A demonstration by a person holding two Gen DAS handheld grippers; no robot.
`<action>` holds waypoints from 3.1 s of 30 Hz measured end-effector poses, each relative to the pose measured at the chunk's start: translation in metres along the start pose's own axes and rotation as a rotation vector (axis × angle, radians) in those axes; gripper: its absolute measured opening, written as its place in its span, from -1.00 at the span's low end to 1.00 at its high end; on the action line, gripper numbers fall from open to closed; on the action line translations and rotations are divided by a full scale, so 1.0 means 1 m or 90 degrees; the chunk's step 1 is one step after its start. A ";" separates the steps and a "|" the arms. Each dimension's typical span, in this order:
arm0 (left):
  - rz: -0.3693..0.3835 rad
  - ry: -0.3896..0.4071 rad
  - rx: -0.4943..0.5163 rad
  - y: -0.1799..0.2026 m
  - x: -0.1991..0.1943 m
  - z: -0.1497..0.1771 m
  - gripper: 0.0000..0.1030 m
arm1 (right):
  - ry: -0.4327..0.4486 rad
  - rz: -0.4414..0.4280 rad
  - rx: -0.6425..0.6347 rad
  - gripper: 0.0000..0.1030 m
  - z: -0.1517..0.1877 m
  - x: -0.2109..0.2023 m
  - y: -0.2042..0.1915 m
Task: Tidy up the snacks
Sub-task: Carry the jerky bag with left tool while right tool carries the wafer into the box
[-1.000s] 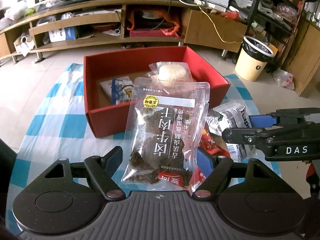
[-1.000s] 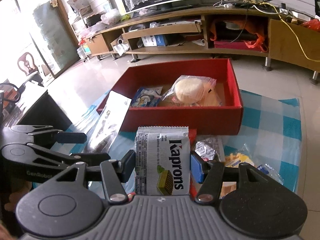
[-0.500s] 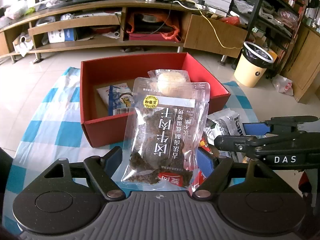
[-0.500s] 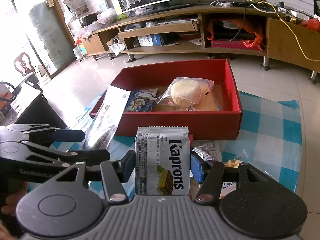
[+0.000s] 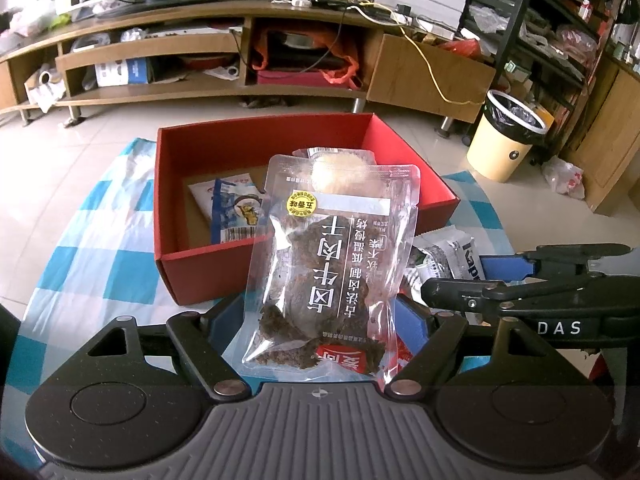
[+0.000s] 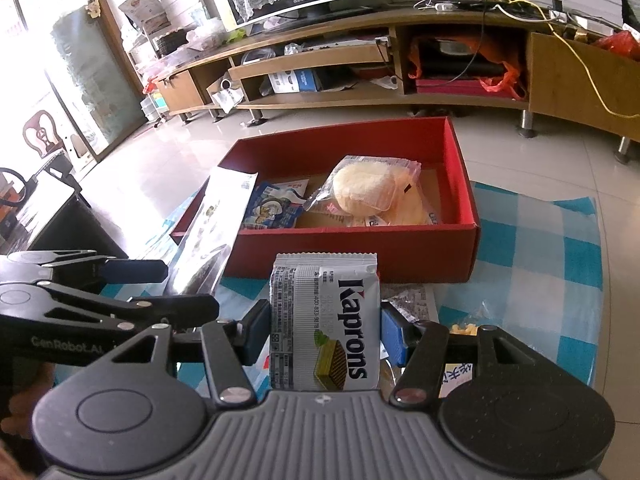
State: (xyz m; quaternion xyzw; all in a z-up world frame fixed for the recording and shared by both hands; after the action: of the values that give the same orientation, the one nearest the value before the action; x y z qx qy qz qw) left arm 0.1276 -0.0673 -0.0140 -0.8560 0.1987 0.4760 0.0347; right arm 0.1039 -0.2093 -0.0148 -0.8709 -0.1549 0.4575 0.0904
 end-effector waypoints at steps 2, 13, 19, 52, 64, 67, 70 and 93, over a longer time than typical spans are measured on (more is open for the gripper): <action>0.000 0.002 0.001 0.001 0.000 -0.001 0.63 | 0.002 0.000 0.002 0.10 -0.001 0.000 0.000; 0.004 0.012 -0.014 -0.002 0.004 -0.013 0.64 | 0.020 -0.005 0.013 0.10 -0.017 0.002 0.000; 0.003 0.024 -0.022 -0.003 0.007 -0.023 0.64 | 0.034 -0.005 0.030 0.10 -0.028 0.005 0.005; -0.045 0.029 -0.086 -0.037 0.059 -0.078 0.66 | 0.045 0.003 0.081 0.10 -0.102 0.073 0.032; -0.087 0.015 -0.073 -0.042 0.070 -0.076 0.75 | 0.040 0.027 0.045 0.11 -0.103 0.088 0.022; -0.091 0.006 -0.081 -0.045 0.073 -0.074 0.76 | 0.039 0.040 0.036 0.11 -0.103 0.088 0.022; -0.100 0.002 -0.080 -0.046 0.074 -0.073 0.77 | 0.031 0.044 0.034 0.12 -0.102 0.091 0.022; -0.129 0.024 -0.078 -0.049 0.063 -0.075 0.91 | 0.047 0.086 0.038 0.27 -0.104 0.084 0.033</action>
State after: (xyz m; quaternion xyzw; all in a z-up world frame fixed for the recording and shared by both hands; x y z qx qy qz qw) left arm 0.2354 -0.0607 -0.0318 -0.8810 0.0823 0.4652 0.0261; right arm 0.2403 -0.2121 -0.0307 -0.8928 -0.0784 0.4343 0.0907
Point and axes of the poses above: each gripper's, at about its wrist camera, not at the fingertips, and x roughly the way its jaws point, y to its right, z to its underside, the point moved 5 cm from there along x, roughly the way its jaws point, and after that the axes turned 6 degrees about -y, right-handed, at the moved point
